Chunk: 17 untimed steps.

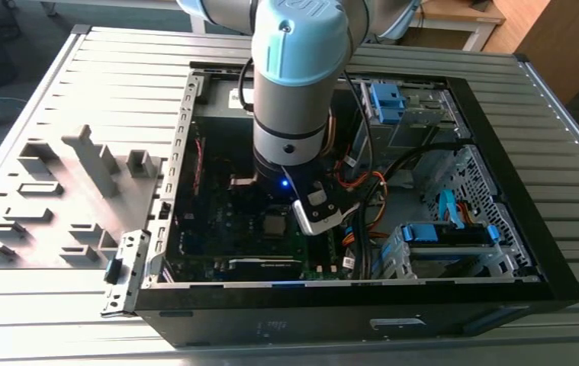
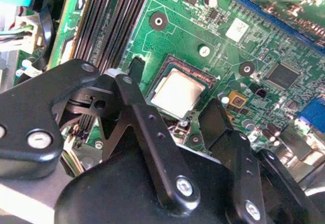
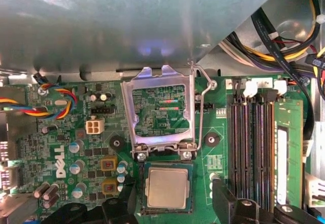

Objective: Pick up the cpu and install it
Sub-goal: 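Place the cpu into insertion slot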

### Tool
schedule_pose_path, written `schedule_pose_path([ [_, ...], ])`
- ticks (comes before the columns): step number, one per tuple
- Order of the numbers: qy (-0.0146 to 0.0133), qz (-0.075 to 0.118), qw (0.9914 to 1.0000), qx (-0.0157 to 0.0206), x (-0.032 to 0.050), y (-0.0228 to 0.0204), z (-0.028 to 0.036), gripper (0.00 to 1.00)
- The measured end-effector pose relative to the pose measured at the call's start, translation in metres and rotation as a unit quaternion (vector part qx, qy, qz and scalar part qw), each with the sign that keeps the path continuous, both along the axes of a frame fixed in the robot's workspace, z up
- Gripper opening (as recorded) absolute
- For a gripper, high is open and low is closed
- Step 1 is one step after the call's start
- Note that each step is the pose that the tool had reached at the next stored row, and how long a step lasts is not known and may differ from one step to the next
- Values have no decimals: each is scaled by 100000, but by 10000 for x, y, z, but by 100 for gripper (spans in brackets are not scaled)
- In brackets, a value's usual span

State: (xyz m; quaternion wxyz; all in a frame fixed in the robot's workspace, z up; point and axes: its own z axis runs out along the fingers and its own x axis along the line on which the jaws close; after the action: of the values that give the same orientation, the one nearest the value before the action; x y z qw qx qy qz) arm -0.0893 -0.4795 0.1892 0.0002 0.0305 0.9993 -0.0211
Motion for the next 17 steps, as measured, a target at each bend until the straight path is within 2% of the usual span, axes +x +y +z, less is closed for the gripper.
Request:
schedule_pose_path([
  [7,-29,6,100000,20,1,1,-3,69],
  [9,-7,8,100000,16,0,1,-2,68],
  [10,-4,3,100000,15,0,1,-2,64],
  [12,-9,-116,100000,19,0,1,-2,64],
  [16,-19,-2951,99956,25,-4,2,-7,64],
  [17,-17,-3128,99951,19,-5,3,-7,64],
])
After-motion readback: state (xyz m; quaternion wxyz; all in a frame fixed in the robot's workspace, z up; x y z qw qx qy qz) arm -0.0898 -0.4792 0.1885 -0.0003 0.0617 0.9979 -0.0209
